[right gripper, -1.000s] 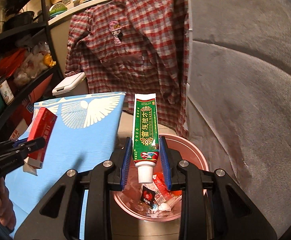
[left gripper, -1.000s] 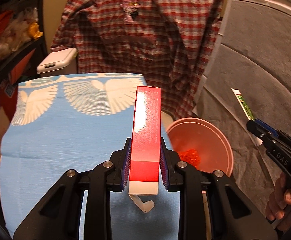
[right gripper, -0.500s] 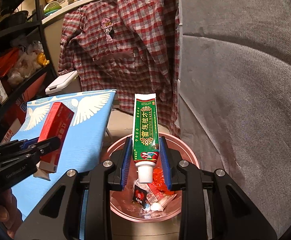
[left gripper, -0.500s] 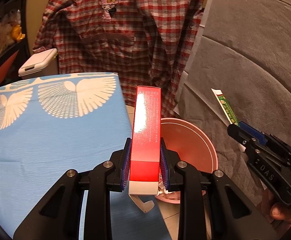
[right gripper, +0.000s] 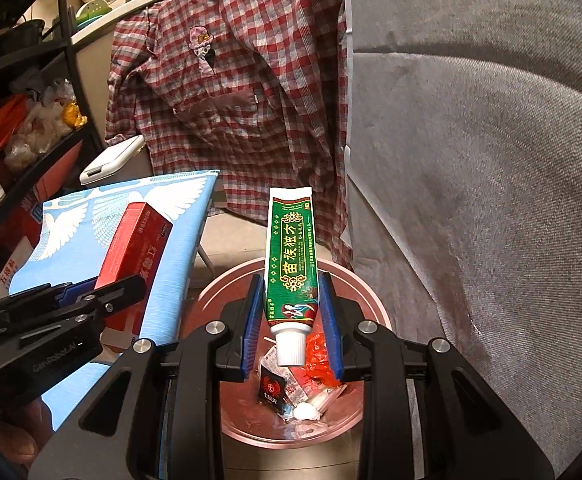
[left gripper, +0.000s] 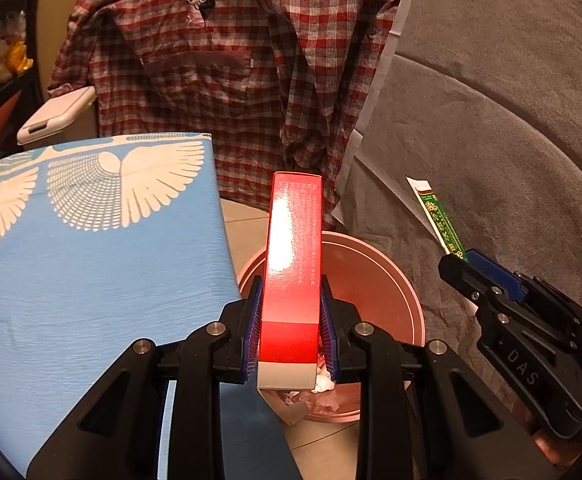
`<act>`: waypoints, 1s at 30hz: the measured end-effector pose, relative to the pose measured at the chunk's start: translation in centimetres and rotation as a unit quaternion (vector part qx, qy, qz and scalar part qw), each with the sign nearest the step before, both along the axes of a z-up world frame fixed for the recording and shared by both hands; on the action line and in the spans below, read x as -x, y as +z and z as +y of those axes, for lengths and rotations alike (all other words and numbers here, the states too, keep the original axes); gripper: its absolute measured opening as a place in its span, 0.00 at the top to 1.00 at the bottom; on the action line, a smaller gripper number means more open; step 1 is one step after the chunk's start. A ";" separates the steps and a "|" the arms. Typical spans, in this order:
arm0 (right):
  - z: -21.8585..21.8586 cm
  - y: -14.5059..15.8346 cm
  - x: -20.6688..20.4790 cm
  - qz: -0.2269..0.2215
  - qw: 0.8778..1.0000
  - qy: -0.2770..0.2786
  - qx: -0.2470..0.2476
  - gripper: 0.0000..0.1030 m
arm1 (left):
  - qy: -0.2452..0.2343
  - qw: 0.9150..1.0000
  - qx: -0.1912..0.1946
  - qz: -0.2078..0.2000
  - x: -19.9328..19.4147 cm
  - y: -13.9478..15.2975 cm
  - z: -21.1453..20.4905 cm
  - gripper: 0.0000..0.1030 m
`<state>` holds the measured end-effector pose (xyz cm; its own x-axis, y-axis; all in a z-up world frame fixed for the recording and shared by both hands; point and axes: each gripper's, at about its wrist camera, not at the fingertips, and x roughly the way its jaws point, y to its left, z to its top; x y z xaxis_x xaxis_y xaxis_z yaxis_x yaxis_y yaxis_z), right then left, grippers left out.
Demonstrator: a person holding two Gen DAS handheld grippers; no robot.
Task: Collect trash
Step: 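Carry the red box and green tube over the pink bucket with both grippers, then open both grippers to drop the box and tube into the bucket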
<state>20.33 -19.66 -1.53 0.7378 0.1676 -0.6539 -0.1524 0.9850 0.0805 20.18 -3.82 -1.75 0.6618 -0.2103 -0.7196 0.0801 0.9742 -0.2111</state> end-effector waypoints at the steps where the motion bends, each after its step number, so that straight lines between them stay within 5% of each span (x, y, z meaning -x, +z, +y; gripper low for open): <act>1: 0.0 -0.1 -0.1 0.002 1.000 0.000 0.001 0.73 | -0.002 1.000 0.001 0.001 -0.2 -0.1 -0.1 0.75; 5: 0.4 -1.0 -0.9 0.020 1.000 0.003 0.012 0.71 | -0.021 1.000 0.009 0.005 -1.1 -0.3 -1.1 0.74; 8: 0.3 -1.4 -1.2 0.022 1.000 -0.002 0.019 0.57 | -0.020 1.000 0.006 0.000 -1.1 -0.2 -1.4 0.63; 12: -0.3 -1.4 -1.3 0.022 1.000 -0.011 0.014 0.56 | -0.016 1.000 0.008 -0.004 -1.0 0.1 -1.0 0.63; 17: -0.8 -0.4 -0.3 0.010 1.000 -0.013 0.011 0.56 | -0.013 1.000 0.001 -0.015 0.0 1.0 -0.5 0.63; 23: -1.1 2.0 3.1 -0.027 0.999 -0.014 0.017 0.40 | -0.017 0.998 -0.028 -0.045 3.0 3.0 0.0 0.61; 30: -2.0 4.2 9.7 -0.064 0.998 -0.021 0.017 0.16 | -0.001 0.995 -0.036 -0.093 8.7 6.0 2.5 0.32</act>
<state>10.63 -21.66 2.65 0.8214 0.1139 -0.5589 -0.1175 0.9926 0.0297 11.49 -1.34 4.20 0.7847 -0.1640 -0.5978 0.1125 0.9860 -0.1228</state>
